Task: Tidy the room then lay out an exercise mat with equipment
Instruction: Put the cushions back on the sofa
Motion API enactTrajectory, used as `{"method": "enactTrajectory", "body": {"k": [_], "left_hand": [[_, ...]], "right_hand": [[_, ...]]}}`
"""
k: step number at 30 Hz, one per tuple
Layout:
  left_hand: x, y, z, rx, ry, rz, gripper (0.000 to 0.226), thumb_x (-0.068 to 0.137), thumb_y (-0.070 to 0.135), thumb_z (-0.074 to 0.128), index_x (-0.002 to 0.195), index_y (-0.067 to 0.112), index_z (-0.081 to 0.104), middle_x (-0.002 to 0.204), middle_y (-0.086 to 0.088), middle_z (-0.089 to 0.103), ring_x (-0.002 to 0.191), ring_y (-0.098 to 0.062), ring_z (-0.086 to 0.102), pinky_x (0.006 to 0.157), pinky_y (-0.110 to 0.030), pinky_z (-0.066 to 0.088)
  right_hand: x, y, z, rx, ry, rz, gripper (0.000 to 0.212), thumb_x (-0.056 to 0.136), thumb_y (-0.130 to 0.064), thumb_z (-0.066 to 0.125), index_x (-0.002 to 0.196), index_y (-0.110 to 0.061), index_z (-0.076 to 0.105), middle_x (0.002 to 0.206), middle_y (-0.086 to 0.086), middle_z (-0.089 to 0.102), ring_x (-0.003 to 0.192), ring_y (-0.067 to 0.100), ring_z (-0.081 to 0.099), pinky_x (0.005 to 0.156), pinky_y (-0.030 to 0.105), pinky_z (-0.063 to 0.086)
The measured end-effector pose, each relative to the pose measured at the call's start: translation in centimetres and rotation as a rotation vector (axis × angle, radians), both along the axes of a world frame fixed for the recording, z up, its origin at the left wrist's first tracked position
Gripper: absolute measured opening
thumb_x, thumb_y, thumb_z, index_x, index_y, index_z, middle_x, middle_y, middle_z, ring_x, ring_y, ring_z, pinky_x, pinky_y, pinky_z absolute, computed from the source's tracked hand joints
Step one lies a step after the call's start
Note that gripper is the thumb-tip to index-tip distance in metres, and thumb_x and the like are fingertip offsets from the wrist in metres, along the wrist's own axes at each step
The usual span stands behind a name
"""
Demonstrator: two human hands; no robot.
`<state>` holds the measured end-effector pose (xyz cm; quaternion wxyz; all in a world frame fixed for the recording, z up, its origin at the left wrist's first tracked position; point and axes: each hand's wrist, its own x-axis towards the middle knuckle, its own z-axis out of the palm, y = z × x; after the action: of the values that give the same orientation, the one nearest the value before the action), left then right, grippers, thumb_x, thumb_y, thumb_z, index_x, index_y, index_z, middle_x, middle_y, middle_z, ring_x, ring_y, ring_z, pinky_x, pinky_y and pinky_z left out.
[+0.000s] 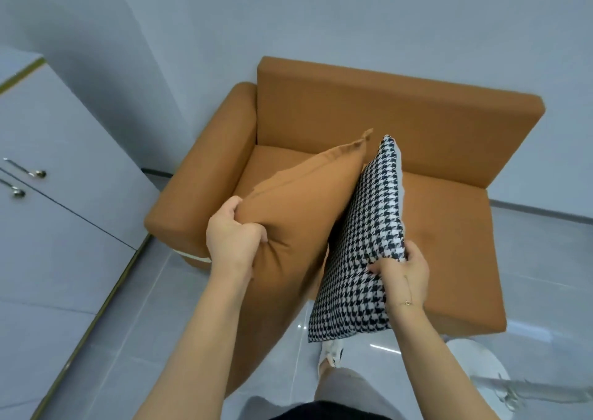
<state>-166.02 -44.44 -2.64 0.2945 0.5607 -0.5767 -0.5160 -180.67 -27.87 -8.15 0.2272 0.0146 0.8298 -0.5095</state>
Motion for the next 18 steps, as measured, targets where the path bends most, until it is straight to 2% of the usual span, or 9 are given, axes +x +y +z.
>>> {"method": "enactTrajectory", "body": {"k": [1,3,7,10,13,16,18], "left_hand": [[-1.5,-1.4,0.6,-0.026,-0.011,-0.004,0.044,0.057,-0.010,0.062,0.090,0.018,0.058,0.086,0.003,0.053,0.083,-0.020,0.047,0.074,-0.032,0.044],[-4.0,-4.6,1.3,-0.086,-0.012,-0.034,0.036,0.051,-0.008,0.061,0.083,0.009,0.056,0.074,0.003,0.047,0.073,-0.021,0.043,0.065,-0.033,0.038],[-7.7,-10.6,2.6,-0.118,0.054,-0.001,0.034,0.041,-0.004,0.057,0.065,0.020,0.050,0.063,0.001,0.040,0.058,-0.020,0.035,0.052,-0.034,0.031],[-10.2,-15.6,3.0,-0.083,0.111,0.015,0.040,0.046,-0.013,0.056,0.063,0.022,0.048,0.066,0.000,0.041,0.058,-0.017,0.037,0.053,-0.029,0.031],[-12.2,-20.9,1.3,-0.041,0.164,-0.020,0.043,0.047,-0.017,0.056,0.063,0.021,0.045,0.065,0.002,0.039,0.056,-0.013,0.035,0.054,-0.027,0.029],[-13.8,-26.7,-1.7,-0.011,0.018,-0.143,0.041,0.052,-0.014,0.059,0.065,0.021,0.041,0.061,0.001,0.038,0.048,-0.012,0.034,0.047,-0.026,0.027],[-14.7,-30.6,-4.1,-0.033,-0.124,-0.252,0.036,0.057,-0.008,0.063,0.071,0.020,0.046,0.063,0.001,0.044,0.054,-0.016,0.040,0.047,-0.028,0.031]], "right_hand": [[-1.6,-1.3,0.3,0.008,0.003,0.016,0.037,0.057,-0.004,0.065,0.087,-0.023,0.057,0.080,-0.004,0.068,0.077,0.028,0.063,0.075,0.048,0.055],[-4.8,-3.9,0.9,0.011,0.002,0.047,0.034,0.058,-0.005,0.068,0.085,-0.021,0.056,0.080,-0.004,0.068,0.077,0.027,0.064,0.075,0.045,0.054],[-10.0,-9.4,1.7,0.002,0.001,0.064,0.039,0.061,-0.012,0.072,0.093,-0.028,0.058,0.091,-0.007,0.069,0.083,0.021,0.064,0.081,0.043,0.053],[-12.8,-13.7,1.6,-0.002,0.008,0.049,0.032,0.061,-0.017,0.073,0.087,-0.029,0.057,0.089,-0.008,0.069,0.082,0.021,0.065,0.082,0.043,0.053],[-14.4,-18.0,0.9,-0.008,0.010,0.062,0.030,0.060,-0.025,0.074,0.077,-0.020,0.050,0.081,-0.006,0.066,0.079,0.024,0.063,0.079,0.044,0.052],[-15.2,-23.0,-0.7,0.019,-0.009,0.082,0.038,0.062,-0.025,0.076,0.065,-0.022,0.038,0.068,-0.001,0.051,0.069,0.023,0.053,0.070,0.042,0.046],[-15.5,-26.9,-2.6,0.054,-0.045,0.104,0.039,0.067,-0.019,0.076,0.064,-0.022,0.037,0.064,-0.002,0.045,0.066,0.021,0.047,0.066,0.037,0.040]]}}
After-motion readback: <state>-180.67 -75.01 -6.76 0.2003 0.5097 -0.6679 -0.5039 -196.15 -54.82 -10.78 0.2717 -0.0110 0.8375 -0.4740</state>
